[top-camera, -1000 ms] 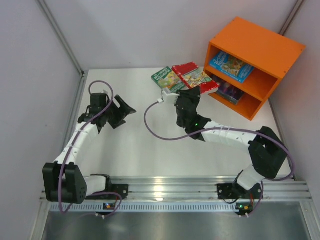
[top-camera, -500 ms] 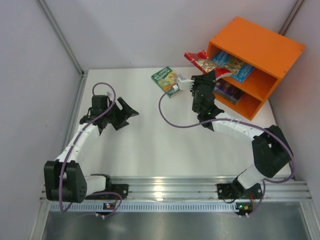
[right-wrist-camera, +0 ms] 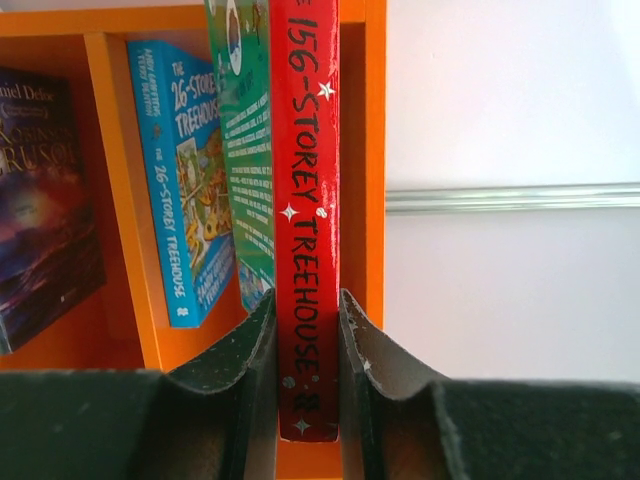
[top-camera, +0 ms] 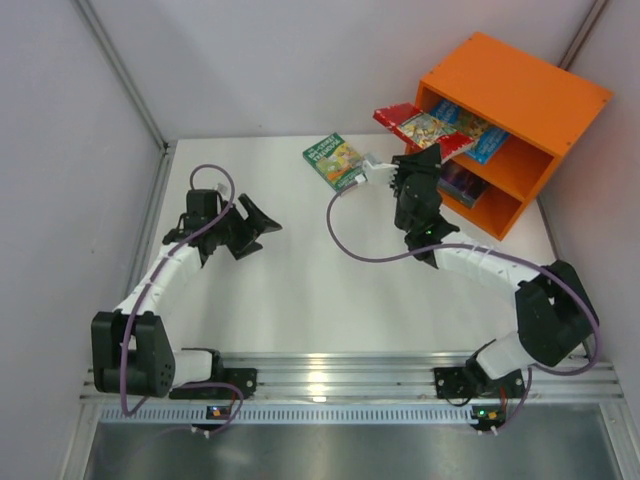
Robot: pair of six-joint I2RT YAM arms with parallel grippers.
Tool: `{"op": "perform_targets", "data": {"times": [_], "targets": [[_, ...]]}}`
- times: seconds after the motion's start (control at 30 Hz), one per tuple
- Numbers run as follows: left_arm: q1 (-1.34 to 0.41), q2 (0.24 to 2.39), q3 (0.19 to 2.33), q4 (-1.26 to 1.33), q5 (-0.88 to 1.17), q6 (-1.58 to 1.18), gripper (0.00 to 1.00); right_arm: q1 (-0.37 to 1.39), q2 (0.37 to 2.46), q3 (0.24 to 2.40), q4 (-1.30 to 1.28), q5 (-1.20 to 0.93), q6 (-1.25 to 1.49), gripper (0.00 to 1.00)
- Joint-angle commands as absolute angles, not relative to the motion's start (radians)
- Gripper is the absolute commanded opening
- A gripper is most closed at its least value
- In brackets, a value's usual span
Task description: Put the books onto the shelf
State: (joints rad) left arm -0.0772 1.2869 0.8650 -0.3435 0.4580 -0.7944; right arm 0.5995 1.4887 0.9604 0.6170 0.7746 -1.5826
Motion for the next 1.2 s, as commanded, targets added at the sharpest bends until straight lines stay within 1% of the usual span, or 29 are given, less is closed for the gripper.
{"op": "perform_targets", "data": {"times": [0.0,0.23,0.57,0.77,1.03,1.17], "targets": [[-0.072,1.276,0.861,-0.291,0.483,-0.793,0.86,0.612,1.391,0.963,0.736,0.873,-1.603,0.0],[-0.072,1.244,0.851,-0.31,0.486,-0.79,0.86,0.623,1.335,0.943,0.689,0.908,-1.594,0.0],[-0.072,1.232,0.857,-0.317,0.499,-0.798,0.86,0.597,1.262,0.936,0.487,0.882,-1.482,0.0],[-0.072,1.238,0.871,-0.322,0.5,-0.796,0.86,0.549,1.291,0.945,0.471,0.828,-1.468,0.0],[-0.072,1.249,0.89,-0.325,0.499,-0.793,0.86,0.468,1.325,0.959,0.515,0.792,-1.474,0.0],[-0.072,1.247,0.885,-0.325,0.499,-0.795,0.86,0.442,1.342,0.98,0.517,0.737,-1.474,0.0]]}}
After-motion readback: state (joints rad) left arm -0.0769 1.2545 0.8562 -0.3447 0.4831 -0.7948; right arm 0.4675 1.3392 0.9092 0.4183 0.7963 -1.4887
